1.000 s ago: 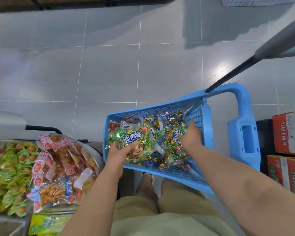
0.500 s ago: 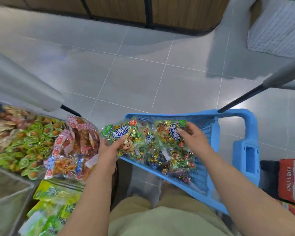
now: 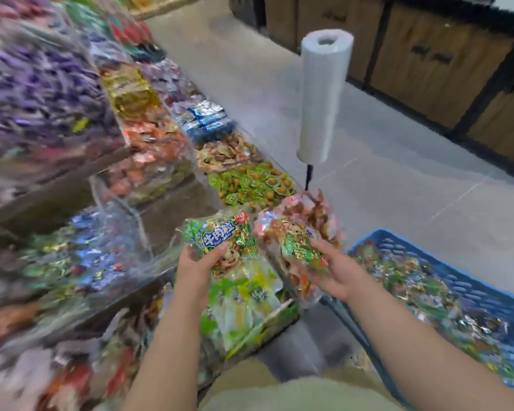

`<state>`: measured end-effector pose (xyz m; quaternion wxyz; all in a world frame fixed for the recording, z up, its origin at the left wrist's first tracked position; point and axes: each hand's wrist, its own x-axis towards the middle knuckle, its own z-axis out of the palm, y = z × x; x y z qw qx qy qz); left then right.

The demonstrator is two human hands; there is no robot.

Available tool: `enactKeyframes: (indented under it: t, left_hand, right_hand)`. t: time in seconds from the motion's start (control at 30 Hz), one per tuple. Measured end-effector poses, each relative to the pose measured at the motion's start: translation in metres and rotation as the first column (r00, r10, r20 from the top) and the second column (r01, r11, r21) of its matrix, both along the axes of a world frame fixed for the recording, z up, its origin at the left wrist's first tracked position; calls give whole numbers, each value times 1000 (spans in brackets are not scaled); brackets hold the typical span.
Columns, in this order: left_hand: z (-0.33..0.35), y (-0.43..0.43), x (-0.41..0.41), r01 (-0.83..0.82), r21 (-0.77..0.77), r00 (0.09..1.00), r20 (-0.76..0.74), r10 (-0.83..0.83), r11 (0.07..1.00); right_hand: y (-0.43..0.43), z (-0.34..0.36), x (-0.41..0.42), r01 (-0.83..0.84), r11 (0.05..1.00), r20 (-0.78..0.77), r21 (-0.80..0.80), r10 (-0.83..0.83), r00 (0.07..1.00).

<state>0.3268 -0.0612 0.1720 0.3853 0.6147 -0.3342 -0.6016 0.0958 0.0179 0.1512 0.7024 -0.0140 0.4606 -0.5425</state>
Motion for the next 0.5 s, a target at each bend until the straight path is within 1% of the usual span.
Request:
enactKeyframes:
  t: [0.07,0.17,0.23,0.3,0.4,0.5]
  left_hand:
    - [8,-3,58,-124,-39,992,1,124,992]
    - [14,-5,140,-238,-103,970,32,243,966]
    - [18,-4,187,-299,-133,950,49,308,945]
    - [21,-4,228,-393,-153,914,43,404,907]
    - [24,-2,274,-511,-175,853,17,521,842]
    - [25,0,309,-586,-197,803,-16,595,786]
  right_hand:
    - [-22,0,52,-118,992,-67,44,121,990]
    - [-48,0,126,-257,965,-94,55,261,961]
    - [-62,-1,168,-316,947,-88,51,320,943]
    - [-75,-1,203,-348,937,-33,19,348,937]
    - [-92,2,243,-407,912,-86,44,409,908]
    - [-111,11,271,-514,855,-109,72,519,848]
